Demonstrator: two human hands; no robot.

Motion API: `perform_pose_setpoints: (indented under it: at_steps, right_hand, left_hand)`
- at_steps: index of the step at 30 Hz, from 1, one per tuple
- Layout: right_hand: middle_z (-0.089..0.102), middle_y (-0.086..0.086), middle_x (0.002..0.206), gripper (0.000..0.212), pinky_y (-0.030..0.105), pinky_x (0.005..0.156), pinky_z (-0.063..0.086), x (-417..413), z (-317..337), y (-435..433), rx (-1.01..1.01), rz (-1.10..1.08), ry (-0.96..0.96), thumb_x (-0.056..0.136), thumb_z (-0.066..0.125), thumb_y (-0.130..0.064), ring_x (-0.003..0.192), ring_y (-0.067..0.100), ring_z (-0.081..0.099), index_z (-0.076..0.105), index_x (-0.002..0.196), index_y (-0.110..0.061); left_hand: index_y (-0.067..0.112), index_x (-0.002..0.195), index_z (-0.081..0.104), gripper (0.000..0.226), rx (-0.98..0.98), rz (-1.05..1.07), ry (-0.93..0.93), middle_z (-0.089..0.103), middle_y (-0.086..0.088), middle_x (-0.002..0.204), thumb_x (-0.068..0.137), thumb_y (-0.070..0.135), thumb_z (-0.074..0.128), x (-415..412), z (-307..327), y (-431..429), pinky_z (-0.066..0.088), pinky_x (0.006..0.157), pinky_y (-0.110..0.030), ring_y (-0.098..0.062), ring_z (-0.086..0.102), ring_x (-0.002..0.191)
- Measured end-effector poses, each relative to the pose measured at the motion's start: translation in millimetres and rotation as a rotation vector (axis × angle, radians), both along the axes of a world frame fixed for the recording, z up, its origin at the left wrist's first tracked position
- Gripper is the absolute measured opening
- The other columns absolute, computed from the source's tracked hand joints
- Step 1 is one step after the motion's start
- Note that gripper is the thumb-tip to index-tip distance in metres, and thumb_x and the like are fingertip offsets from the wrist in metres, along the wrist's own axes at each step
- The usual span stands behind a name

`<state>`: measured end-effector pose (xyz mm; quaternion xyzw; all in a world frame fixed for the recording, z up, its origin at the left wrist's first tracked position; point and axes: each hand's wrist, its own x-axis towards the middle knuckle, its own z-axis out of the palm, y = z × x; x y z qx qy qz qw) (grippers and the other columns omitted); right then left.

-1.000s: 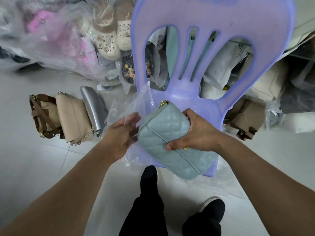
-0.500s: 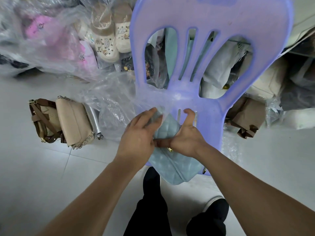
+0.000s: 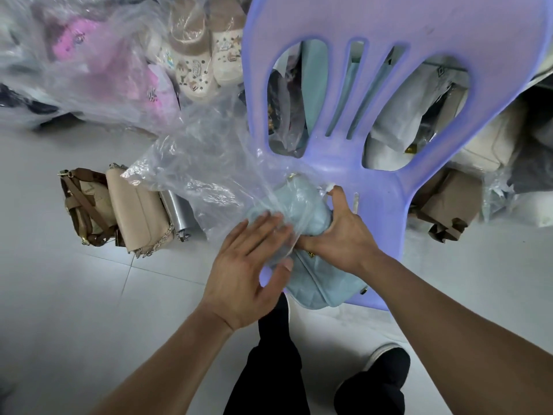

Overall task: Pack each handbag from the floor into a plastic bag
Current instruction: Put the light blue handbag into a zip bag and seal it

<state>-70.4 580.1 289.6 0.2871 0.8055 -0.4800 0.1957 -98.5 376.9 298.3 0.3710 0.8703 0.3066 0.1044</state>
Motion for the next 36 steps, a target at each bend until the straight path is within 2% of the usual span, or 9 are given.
perform_pose_setpoints:
  at_steps: [4,7,9,11,15,20,26,31,36]
  right_hand:
    - [0.071,-0.013,0.082,0.086,0.039,0.075,0.057,3,-1,-6,-0.015,-0.077,0.014,0.053,0.092,-0.063,0.074,0.014,0.073,0.029,0.107,-0.04]
    - [0.072,-0.013,0.088,0.09,0.044,0.079,0.059,4,-3,-9,-0.081,-0.159,0.054,0.047,0.097,-0.06,0.07,0.013,0.074,0.032,0.106,-0.039]
    - [0.071,-0.014,0.1,0.096,0.045,0.083,0.06,4,-6,-9,-0.128,-0.211,0.074,0.038,0.097,-0.065,0.085,0.013,0.074,0.036,0.109,-0.043]
    - [0.069,-0.017,0.112,0.101,0.043,0.088,0.06,4,-8,-9,-0.215,-0.246,0.078,0.036,0.098,-0.064,0.1,0.007,0.071,0.039,0.116,-0.047]
    - [0.068,-0.014,0.122,0.104,0.039,0.093,0.06,3,-13,-8,-0.418,-0.312,0.049,0.042,0.099,-0.059,0.108,0.006,0.07,0.044,0.128,-0.041]
    - [0.071,-0.013,0.122,0.107,0.041,0.092,0.061,7,-11,-5,-0.555,-0.338,-0.054,0.048,0.096,-0.064,0.106,0.009,0.073,0.046,0.137,-0.032]
    - [0.07,-0.009,0.114,0.071,0.044,0.099,0.055,8,3,6,-0.346,-0.276,-0.254,0.077,0.053,-0.088,0.106,0.016,0.069,0.06,0.119,-0.031]
    - [0.051,-0.004,0.06,0.048,0.015,0.038,0.04,3,28,23,-0.41,-0.236,-0.234,0.11,0.031,-0.049,0.036,0.006,0.048,0.049,0.081,-0.015]
    - [0.047,0.005,0.064,0.034,0.013,0.037,0.036,0,42,39,-0.454,-0.363,-0.149,0.11,0.036,-0.03,0.036,0.014,0.046,0.048,0.083,-0.014]
  left_hand:
    - [0.026,0.141,0.046,0.046,0.266,0.682,-0.183,0.048,0.01,0.142,0.098,0.041,0.051,-2,1,3,0.036,0.114,-0.041,-0.011,0.044,0.137]
    - [0.03,0.142,0.037,0.075,0.411,1.334,-0.745,0.045,0.01,0.14,0.083,0.072,0.057,-19,1,2,0.035,0.114,-0.041,-0.014,0.047,0.13]
    - [0.026,0.145,0.044,0.083,0.58,1.059,-1.247,0.056,0.001,0.142,0.085,0.083,0.038,-29,-4,-3,0.038,0.111,-0.042,-0.02,0.057,0.127]
    - [0.021,0.145,0.05,0.087,0.677,0.718,-1.424,0.058,-0.011,0.142,0.088,0.081,0.024,-33,-1,-5,0.037,0.111,-0.048,-0.029,0.056,0.13]
    - [0.029,0.13,0.066,0.077,0.611,0.538,-1.472,0.057,-0.015,0.135,0.088,0.081,0.028,-31,-1,3,0.022,0.117,-0.064,-0.035,0.045,0.123]
    - [0.029,0.131,0.064,0.091,0.447,0.504,-1.607,0.045,-0.025,0.147,0.073,0.094,0.038,-21,1,4,0.025,0.102,-0.053,-0.029,0.023,0.118]
    - [0.033,0.13,0.063,0.073,0.202,0.572,-1.648,0.068,-0.004,0.128,0.074,0.08,0.061,-8,5,7,0.044,0.107,-0.056,-0.027,0.064,0.12]
    - [0.02,0.132,0.064,0.054,0.246,0.612,-1.772,0.067,-0.01,0.13,0.089,0.054,0.06,-11,19,11,0.04,0.111,-0.051,-0.031,0.063,0.121]
    - [0.02,0.131,0.066,0.054,0.305,0.648,-1.947,0.065,-0.008,0.134,0.088,0.054,0.06,-13,36,16,0.035,0.116,-0.053,-0.031,0.059,0.126]
